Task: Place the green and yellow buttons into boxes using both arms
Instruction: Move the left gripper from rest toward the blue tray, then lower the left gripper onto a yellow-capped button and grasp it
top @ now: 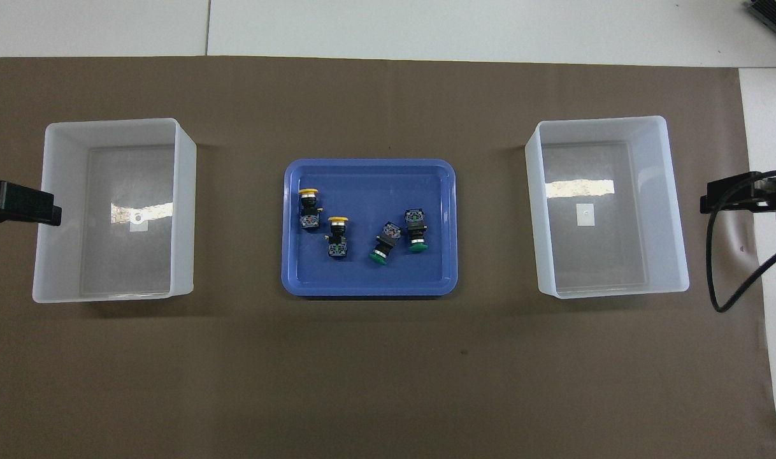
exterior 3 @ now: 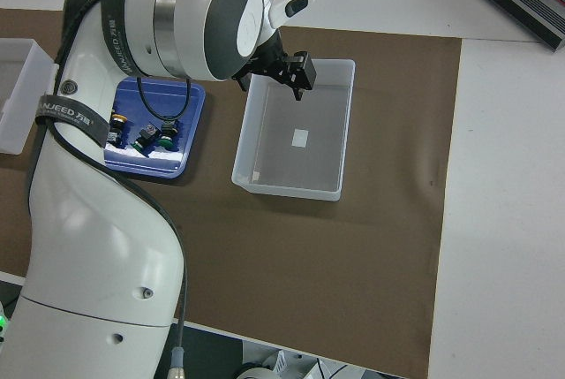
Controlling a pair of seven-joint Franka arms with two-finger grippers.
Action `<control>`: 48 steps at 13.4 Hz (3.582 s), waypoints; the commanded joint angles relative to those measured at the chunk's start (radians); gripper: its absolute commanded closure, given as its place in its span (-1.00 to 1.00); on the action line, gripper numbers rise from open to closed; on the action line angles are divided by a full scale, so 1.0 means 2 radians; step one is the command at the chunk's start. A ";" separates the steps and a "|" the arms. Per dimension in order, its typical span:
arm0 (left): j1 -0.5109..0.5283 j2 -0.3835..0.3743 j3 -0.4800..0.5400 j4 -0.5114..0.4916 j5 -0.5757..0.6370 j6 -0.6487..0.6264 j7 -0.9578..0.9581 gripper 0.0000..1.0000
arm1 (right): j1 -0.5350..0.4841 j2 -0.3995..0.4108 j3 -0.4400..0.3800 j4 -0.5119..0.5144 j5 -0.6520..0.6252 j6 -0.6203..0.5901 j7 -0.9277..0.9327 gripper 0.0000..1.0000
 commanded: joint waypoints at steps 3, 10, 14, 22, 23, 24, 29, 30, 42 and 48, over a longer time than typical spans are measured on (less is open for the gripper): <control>0.008 0.003 -0.001 -0.012 -0.013 0.079 -0.001 -1.00 | 0.008 -0.008 0.002 0.005 -0.017 -0.028 -0.011 -1.00; 0.010 -0.007 -0.002 -0.026 -0.013 0.040 -0.006 -1.00 | 0.008 -0.010 0.002 0.000 -0.017 -0.015 -0.006 -1.00; 0.006 -0.013 -0.002 -0.029 -0.013 0.015 -0.006 -1.00 | 0.008 -0.010 0.002 -0.001 -0.016 -0.009 -0.006 -1.00; -0.037 -0.037 -0.006 -0.113 -0.013 0.131 -0.006 -1.00 | 0.008 -0.011 0.002 -0.006 -0.015 -0.006 -0.006 -1.00; -0.054 -0.035 -0.006 -0.120 -0.013 0.141 -0.007 -1.00 | 0.008 -0.011 0.002 -0.005 -0.015 -0.009 -0.007 -1.00; -0.062 -0.027 -0.007 -0.122 -0.013 0.150 -0.007 -1.00 | 0.008 -0.015 0.002 -0.005 -0.015 -0.012 -0.008 -1.00; -0.126 0.018 -0.006 -0.187 -0.013 0.269 -0.047 -1.00 | 0.009 -0.017 0.002 -0.016 -0.011 0.005 -0.006 -1.00; -0.142 0.032 -0.006 -0.187 -0.013 0.284 -0.068 -1.00 | 0.009 -0.017 0.002 -0.016 -0.011 0.004 -0.008 -1.00; -0.233 0.126 -0.006 -0.241 0.008 0.444 -0.198 -0.95 | 0.007 -0.023 0.002 -0.020 -0.011 -0.006 -0.011 -1.00; -0.262 0.168 -0.006 -0.248 0.018 0.480 -0.233 -0.77 | 0.003 -0.023 0.001 -0.020 -0.011 -0.009 -0.012 -1.00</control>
